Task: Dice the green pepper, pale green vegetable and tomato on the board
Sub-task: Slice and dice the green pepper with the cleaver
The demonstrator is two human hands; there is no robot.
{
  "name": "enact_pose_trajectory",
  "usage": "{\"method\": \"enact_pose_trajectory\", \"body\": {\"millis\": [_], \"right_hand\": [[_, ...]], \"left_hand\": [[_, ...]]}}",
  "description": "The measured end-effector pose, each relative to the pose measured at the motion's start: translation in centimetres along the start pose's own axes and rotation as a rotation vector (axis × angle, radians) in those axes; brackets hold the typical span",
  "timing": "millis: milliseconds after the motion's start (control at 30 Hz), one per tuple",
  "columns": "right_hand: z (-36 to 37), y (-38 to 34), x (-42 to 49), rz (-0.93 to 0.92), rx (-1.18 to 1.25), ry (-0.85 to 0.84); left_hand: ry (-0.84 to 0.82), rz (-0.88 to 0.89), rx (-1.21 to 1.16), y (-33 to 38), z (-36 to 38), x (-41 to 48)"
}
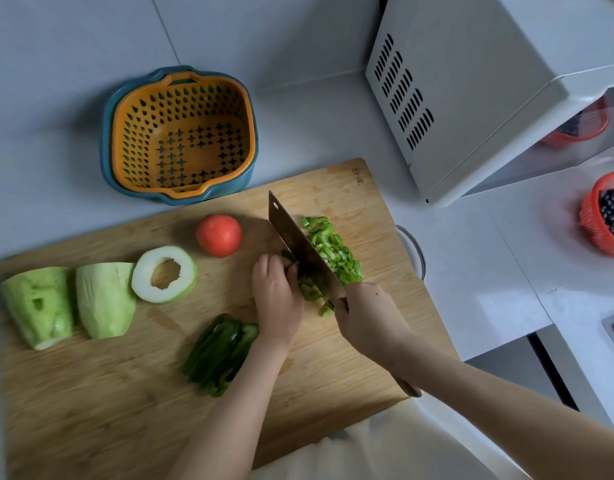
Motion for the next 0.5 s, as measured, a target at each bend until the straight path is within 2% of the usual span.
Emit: {"method": "enact_pose_trajectory", "body": {"millis": [233, 500], "right_hand": [[0.1, -0.6, 1.4, -0.02, 0.051, 0.036], [-0.9, 0.0, -0.4, -0.05, 0.104, 0.112]], "left_hand": [[0.029, -0.001, 0.019, 0.5, -0.4, 0.1], [-0.065, -0.032, -0.009, -0.1, -1.2, 0.3]]}}
Point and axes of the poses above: each hand's wrist, its own x-axis towards the middle knuckle, its own z-axis out of the palm, y = z × x, the point moved 4 cm from there along x, towards the middle knuckle, and after that the axes turned 2 degrees about x, right-handed, at the moved point
